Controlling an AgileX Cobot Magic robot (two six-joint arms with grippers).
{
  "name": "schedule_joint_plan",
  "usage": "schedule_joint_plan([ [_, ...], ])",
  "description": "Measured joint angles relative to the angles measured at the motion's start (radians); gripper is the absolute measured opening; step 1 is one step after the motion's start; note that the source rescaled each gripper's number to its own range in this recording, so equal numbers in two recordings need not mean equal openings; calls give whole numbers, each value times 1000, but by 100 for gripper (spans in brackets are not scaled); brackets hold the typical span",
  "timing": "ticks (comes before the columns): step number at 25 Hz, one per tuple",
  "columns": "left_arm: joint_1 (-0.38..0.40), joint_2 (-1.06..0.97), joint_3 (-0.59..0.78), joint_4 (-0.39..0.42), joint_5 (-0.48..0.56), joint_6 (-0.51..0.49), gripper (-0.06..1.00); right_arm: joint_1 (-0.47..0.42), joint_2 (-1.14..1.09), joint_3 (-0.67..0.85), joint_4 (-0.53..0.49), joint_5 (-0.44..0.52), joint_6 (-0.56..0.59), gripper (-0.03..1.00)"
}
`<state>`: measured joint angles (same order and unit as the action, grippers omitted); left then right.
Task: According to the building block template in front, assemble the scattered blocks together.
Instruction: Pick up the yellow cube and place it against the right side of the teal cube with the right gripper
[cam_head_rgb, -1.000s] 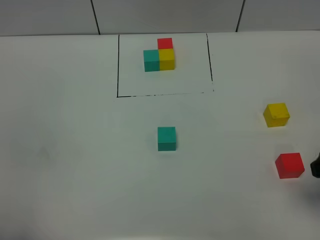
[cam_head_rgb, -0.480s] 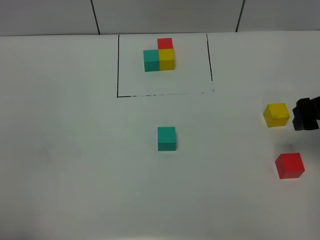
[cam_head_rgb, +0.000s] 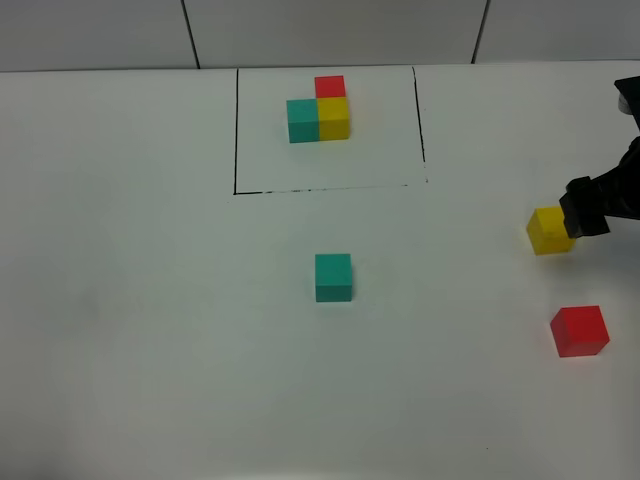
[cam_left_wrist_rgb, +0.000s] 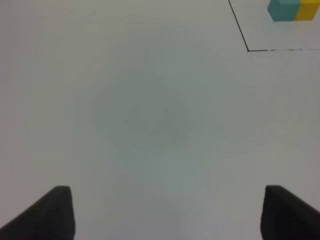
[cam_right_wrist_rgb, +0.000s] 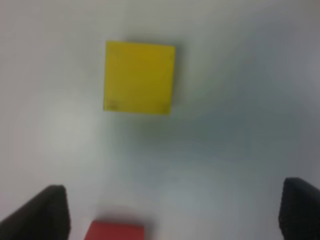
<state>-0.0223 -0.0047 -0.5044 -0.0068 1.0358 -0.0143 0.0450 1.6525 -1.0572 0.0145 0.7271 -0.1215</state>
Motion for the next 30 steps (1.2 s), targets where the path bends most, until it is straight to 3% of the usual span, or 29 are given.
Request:
schedule_joint_plan([
  [15,0,0,0,0,0,0,79,0,223,-170,11,5,0,72],
  [30,0,0,0,0,0,0,79,0,302,-178,80,-16,-18,72],
])
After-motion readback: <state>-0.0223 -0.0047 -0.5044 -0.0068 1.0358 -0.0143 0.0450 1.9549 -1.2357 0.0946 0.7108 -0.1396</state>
